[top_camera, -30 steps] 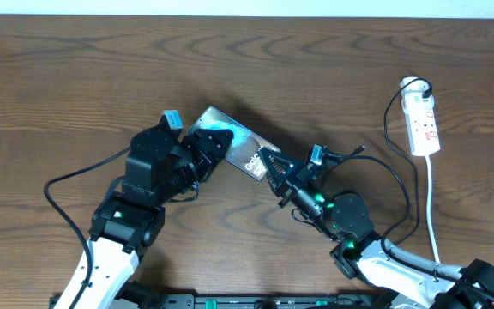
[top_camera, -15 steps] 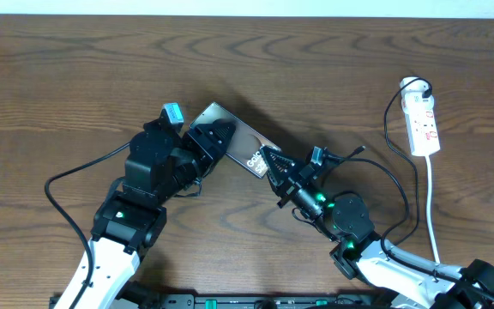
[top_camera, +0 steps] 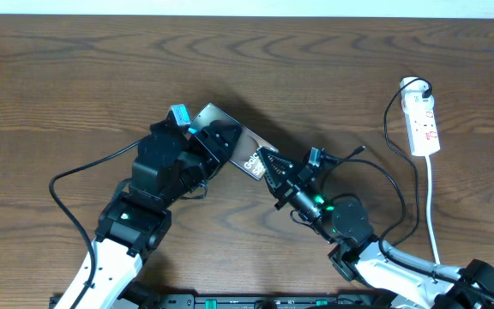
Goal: Plug charger to phone and switch on socket
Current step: 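Bring the left gripper to grasp the phone's other end, then open the right gripper and withdraw it from the phone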
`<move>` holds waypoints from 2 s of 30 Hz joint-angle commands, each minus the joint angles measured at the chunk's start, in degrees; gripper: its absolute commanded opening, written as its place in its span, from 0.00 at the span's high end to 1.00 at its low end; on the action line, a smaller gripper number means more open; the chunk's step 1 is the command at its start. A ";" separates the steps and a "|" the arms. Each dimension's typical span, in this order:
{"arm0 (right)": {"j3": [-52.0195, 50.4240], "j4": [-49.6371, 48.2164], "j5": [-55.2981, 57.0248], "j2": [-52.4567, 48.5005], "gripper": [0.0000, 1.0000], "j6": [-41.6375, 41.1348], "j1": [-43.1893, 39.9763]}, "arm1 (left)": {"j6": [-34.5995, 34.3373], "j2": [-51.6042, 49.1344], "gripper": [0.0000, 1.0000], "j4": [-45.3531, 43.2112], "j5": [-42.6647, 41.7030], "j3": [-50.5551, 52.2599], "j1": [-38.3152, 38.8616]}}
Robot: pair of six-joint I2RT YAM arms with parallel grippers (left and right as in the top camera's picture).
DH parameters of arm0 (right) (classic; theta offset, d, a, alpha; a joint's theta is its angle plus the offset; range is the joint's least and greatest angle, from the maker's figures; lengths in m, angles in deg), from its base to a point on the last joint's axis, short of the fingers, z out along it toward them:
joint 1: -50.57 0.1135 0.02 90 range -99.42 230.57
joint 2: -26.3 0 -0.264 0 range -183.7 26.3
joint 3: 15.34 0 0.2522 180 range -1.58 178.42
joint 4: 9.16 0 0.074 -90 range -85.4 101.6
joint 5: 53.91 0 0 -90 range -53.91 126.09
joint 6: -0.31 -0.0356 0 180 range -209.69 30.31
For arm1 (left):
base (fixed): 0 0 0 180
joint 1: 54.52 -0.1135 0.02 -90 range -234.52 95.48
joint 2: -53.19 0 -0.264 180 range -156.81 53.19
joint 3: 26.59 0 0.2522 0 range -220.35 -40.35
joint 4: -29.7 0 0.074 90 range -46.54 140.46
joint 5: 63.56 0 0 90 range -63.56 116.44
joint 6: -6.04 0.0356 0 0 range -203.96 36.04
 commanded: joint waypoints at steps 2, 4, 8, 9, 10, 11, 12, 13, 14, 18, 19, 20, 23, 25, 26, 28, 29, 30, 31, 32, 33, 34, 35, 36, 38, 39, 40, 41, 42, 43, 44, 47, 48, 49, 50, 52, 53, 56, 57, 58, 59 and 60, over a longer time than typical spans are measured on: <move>2.25 -0.83 1.73 0.44 0.99 0.50 1.29 | 0.15 -0.28 0.70 -0.55 2.16 -0.20 1.49; 2.25 -0.85 1.73 0.44 0.99 0.48 1.29 | 0.13 -0.46 0.77 -0.55 2.19 -0.20 1.57; 2.25 -0.87 1.73 0.44 0.99 0.46 1.29 | -1.44 -0.57 0.81 -0.55 3.19 -0.20 1.57; 2.25 -0.87 1.75 0.44 0.99 0.46 1.29 | -2.08 -0.59 0.85 -0.57 3.48 -0.20 1.57; 2.23 -0.90 1.73 0.44 0.99 0.46 1.29 | -2.58 -0.59 0.87 -0.57 3.69 -0.20 1.57; 2.25 -0.87 1.73 0.44 0.99 0.46 1.29 | -2.86 -0.59 0.88 -0.59 3.76 -0.20 1.57; 2.25 -0.87 1.73 0.44 0.99 0.46 1.29 | -2.86 -0.59 0.88 -0.79 3.78 -0.20 1.57; 2.25 -0.87 1.73 0.44 0.99 0.46 1.29 | -2.86 -0.59 0.88 -0.81 3.91 -0.20 1.57; 2.25 -0.87 1.73 0.44 0.97 0.44 1.29 | -2.86 -0.59 0.88 -0.79 3.91 -0.20 1.57; 2.23 -0.87 1.73 0.44 0.93 0.46 1.29 | -2.86 -0.59 0.89 -0.96 3.91 -0.20 1.57; 2.23 -0.87 1.73 0.44 0.92 0.46 1.29 | -2.86 -0.59 0.89 -0.98 3.91 -0.20 1.57; 2.23 -0.87 1.73 0.44 0.90 0.46 1.29 | -2.86 -0.59 0.90 -1.01 4.09 -0.20 1.57; 2.23 -0.87 1.73 0.44 0.82 0.46 1.29 | -2.86 -0.59 0.92 -0.96 4.76 -0.20 1.57; 2.23 -0.85 1.70 0.44 0.76 0.48 1.29 | -2.86 -0.59 0.93 -0.98 4.76 -0.20 1.57; 2.23 -0.83 1.68 0.44 0.74 0.50 1.29 | -2.84 -0.59 0.92 -0.96 4.76 -0.20 1.57; 2.23 -0.81 1.51 0.44 0.67 0.50 1.29 | -2.80 -0.61 0.93 -0.92 4.79 -0.20 1.57; 2.23 -0.76 1.40 0.44 0.64 0.50 1.29 | -2.78 -0.61 0.92 -0.94 4.85 -0.20 1.55; 2.23 -0.44 1.07 0.44 0.62 0.52 1.29 | -2.43 -0.61 0.93 -0.92 4.98 -0.20 1.44; 2.23 0.00 0.72 0.44 0.60 0.55 1.29 | -1.05 -0.61 0.93 -0.90 4.98 -0.20 1.31; 2.23 1.36 0.20 0.44 0.57 0.59 1.29 | 1.64 -0.61 0.92 0.22 4.96 -0.20 0.72; 2.23 2.64 -0.09 0.44 0.55 1.27 1.29 | 2.69 -0.61 0.92 1.29 4.96 -0.20 0.22; 2.23 3.89 -0.42 0.44 0.51 2.47 1.29 | 3.87 -0.61 0.93 3.06 4.96 -0.20 -0.55; 2.23 5.03 -0.44 0.44 0.45 3.85 1.29 | 5.03 -0.61 0.92 4.42 4.96 -0.20 -1.27; 2.23 6.23 -0.42 0.44 0.37 5.68 1.29 | 6.49 -0.61 0.92 5.90 4.94 -0.20 -2.03; 2.23 10.27 -0.42 0.44 0.27 14.10 1.29 | 11.23 -0.61 0.93 11.15 4.94 -0.20 -4.92; 2.23 11.43 -0.42 0.44 0.22 16.94 1.29 | 12.22 -0.61 0.93 13.22 4.92 -0.20 -5.95; 2.23 12.41 -0.42 0.44 0.15 18.97 1.29 | 12.70 -0.61 0.93 14.88 4.92 -0.20 -6.75; 2.23 13.22 -0.42 0.44 0.09 20.85 1.29 | 12.98 -0.61 0.93 16.50 4.92 -0.20 -7.50; 2.23 13.88 -0.35 0.44 0.01 23.06 1.27 | 13.40 -0.61 0.92 18.21 4.90 -0.20 -8.24; 2.23 14.43 -0.15 0.44 0.01 24.61 1.18 | 13.79 -0.61 0.93 19.47 4.72 -0.20 -8.79; 2.23 14.75 -0.11 0.44 0.01 25.64 1.03 | 14.45 -0.61 0.93 20.65 4.46 -0.20 -9.27; 2.23 15.63 0.02 0.44 0.01 27.12 0.46 | 15.08 -0.61 0.93 21.99 3.37 -0.20 -9.60; 2.23 15.93 0.02 0.44 0.01 27.32 0.33 | 15.08 -0.61 0.93 21.99 2.73 -0.20 -9.60; 2.23 16.59 0.28 0.44 0.01 27.54 0.09 | 15.08 -0.61 0.93 21.97 1.88 -0.20 -9.60; 2.23 17.59 1.07 0.44 0.01 27.54 -0.17 | 15.08 -0.61 0.93 21.99 1.29 -0.20 -9.60; 2.23 19.91 2.71 0.44 0.01 27.54 -0.55 | 15.52 -0.61 0.93 21.99 -0.11 -0.20 -9.60; 2.23 21.70 3.82 0.44 0.01 27.54 -0.74 | 15.98 -0.63 0.92 21.99 -1.11 -0.20 -9.60; 2.23 26.60 6.58 0.44 0.01 27.54 -1.11 | 17.31 -0.70 0.92 21.99 -3.78 -0.20 -9.60; 2.23 28.06 7.21 0.44 0.01 27.56 -1.27 | 17.44 -0.70 0.92 22.03 -4.81 -0.20 -9.60; 2.23 29.70 7.80 0.44 0.01 27.56 -1.33 | 17.64 -0.70 0.92 22.05 -5.64 -0.20 -9.60; 2.23 30.93 8.41 0.44 0.01 28.09 -1.40 | 17.84 -0.70 0.93 22.01 -6.47 -0.20 -9.60; 2.23 31.50 8.96 0.44 0.01 29.77 -1.44 | 17.86 -0.70 0.93 22.03 -7.19 -0.20 -9.60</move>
